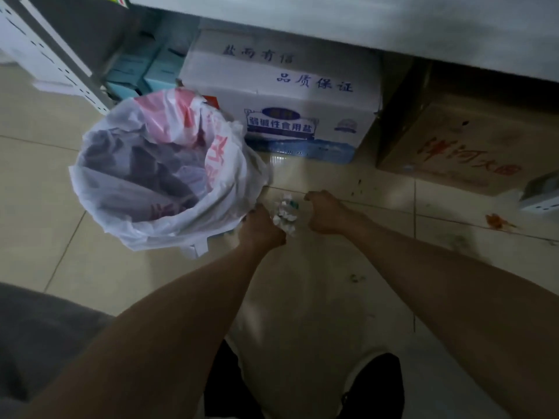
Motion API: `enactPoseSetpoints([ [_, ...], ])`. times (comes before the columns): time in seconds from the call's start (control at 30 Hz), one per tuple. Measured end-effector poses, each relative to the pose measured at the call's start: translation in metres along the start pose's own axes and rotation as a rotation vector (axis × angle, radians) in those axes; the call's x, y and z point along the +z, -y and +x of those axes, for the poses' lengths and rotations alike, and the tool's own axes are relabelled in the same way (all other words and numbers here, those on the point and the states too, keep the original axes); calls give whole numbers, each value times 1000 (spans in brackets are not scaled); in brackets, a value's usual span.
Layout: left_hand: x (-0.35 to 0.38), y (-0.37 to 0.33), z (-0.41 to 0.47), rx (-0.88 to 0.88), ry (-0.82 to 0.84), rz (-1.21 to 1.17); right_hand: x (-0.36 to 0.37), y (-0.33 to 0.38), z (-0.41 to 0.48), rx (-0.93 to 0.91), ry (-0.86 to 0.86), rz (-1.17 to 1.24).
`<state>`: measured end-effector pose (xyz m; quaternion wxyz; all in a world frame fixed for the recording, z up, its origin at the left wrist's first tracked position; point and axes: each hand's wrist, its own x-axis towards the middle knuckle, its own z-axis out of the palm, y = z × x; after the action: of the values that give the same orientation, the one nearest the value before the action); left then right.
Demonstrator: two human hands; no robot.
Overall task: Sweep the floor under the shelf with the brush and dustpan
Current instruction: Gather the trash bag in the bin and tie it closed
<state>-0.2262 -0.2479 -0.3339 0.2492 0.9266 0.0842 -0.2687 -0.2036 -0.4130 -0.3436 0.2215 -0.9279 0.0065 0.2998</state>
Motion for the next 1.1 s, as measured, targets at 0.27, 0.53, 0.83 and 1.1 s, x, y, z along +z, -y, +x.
enactPoseSetpoints([
  [0.27, 36, -10, 22, -114, -86, -184, 19, 3, 49, -168, -97, 101],
  [0.53, 38, -17, 37, -38, -94, -110, 26, 14, 68, -188, -67, 17],
  [0.83, 43, -14, 48, -64, -180, -257, 34, 8, 73, -168, -172, 36],
  [1.1, 39, -15, 50, -116, -191, -278, 27, 2, 70, -35, -169, 105],
])
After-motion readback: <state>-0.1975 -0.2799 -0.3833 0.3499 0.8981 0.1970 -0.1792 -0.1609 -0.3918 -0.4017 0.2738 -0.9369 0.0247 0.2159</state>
